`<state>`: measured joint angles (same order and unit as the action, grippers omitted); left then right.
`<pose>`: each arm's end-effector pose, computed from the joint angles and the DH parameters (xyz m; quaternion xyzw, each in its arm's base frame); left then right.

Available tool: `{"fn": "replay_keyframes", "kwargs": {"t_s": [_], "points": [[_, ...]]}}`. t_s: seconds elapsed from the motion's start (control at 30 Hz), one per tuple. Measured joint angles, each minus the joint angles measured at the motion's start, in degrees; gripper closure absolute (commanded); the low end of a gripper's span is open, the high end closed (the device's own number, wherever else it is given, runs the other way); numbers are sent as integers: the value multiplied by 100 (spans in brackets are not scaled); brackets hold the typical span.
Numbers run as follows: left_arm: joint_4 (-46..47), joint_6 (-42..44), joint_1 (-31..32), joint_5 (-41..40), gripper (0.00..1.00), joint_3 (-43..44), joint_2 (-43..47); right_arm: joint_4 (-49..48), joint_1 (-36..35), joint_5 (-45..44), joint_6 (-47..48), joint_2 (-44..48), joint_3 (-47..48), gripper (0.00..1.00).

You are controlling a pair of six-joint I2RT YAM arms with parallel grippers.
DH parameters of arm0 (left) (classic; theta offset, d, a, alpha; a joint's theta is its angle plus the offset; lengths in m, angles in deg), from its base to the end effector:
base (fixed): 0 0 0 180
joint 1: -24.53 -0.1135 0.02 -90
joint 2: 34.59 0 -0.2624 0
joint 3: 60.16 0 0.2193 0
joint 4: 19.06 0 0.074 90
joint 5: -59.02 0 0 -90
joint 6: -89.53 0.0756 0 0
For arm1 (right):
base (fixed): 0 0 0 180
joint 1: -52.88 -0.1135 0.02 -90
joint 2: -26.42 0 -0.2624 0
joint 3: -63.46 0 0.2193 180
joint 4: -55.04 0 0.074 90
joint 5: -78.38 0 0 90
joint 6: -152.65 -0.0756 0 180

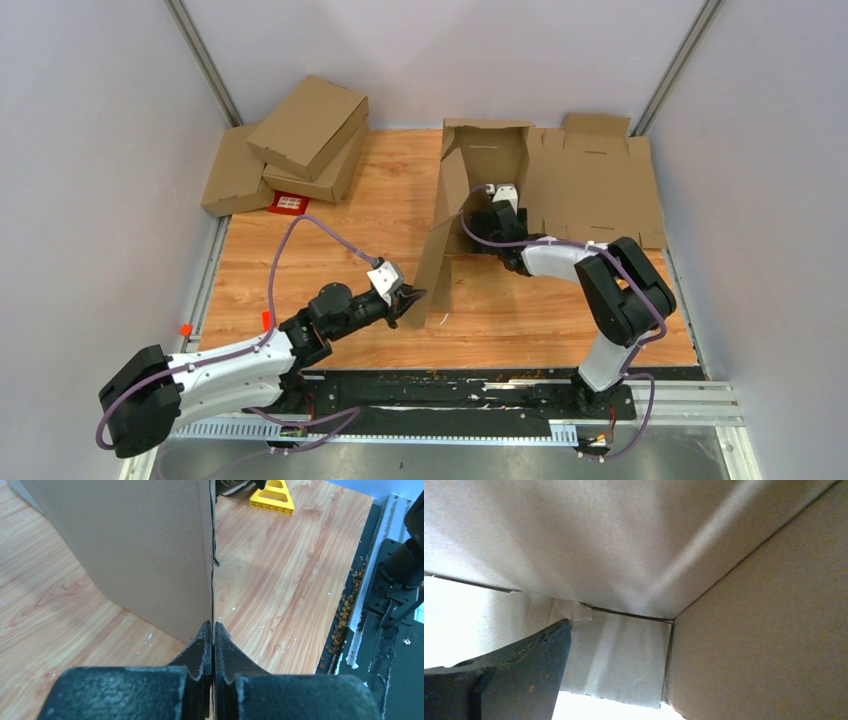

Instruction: Fold the paper box

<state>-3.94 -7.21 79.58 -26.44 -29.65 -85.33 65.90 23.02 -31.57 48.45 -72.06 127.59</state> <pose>0.1145 -0.1743 0.2275 0.3261 0.6618 -0.3713 0.5637 0.3094 0.1479 0.1463 -0.0587 0.9111 -0.0077 0.4079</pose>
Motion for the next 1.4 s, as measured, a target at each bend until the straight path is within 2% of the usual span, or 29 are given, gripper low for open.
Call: {"fn": "replay_keyframes", "kwargs": {"t_s": [0.4, 0.8, 1.4], "points": [[-33, 4, 0, -186, 100, 0, -35, 415, -221, -710, -286, -240, 369, 19], [-260, 87, 0, -487, 100, 0, 111, 343, -225, -619, -223, 293, -170, 19], [-339, 111, 0, -553, 100, 9, 114, -142, -4, -282, -466, 409, -391, 16]]}}
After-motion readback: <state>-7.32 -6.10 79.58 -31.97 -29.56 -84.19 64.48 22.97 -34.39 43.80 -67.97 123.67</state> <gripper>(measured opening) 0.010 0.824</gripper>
